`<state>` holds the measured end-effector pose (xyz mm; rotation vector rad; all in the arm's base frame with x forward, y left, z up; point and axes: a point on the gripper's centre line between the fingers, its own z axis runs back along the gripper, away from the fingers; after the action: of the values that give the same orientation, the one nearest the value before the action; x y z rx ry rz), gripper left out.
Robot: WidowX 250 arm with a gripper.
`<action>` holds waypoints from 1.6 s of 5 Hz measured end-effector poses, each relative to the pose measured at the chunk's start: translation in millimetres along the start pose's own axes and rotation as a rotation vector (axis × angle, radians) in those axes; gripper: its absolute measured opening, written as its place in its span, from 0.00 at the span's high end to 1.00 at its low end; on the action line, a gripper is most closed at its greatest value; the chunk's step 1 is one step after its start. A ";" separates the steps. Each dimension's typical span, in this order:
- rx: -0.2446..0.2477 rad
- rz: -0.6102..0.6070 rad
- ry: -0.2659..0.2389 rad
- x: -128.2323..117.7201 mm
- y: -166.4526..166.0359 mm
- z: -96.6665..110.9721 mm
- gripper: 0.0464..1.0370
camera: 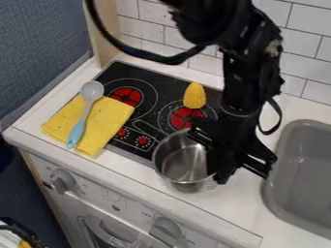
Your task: Move the silver pot into the bottom right side of the burner
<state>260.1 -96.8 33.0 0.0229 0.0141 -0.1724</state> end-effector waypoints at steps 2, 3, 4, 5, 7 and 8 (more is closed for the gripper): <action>0.001 0.020 -0.006 13.3 5.9 -2.3 0.97; -0.008 0.061 -0.016 17.7 13.3 -1.8 0.97; -0.028 0.081 -0.006 22.9 17.4 -2.6 0.94; -0.070 0.071 -0.011 27.5 22.0 -0.8 0.77; -0.086 -0.025 -0.119 41.7 31.1 15.1 0.18; -0.087 -0.074 -0.170 44.4 32.6 30.6 0.02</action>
<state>309.8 -73.0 63.6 -0.0791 -0.1470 -0.2474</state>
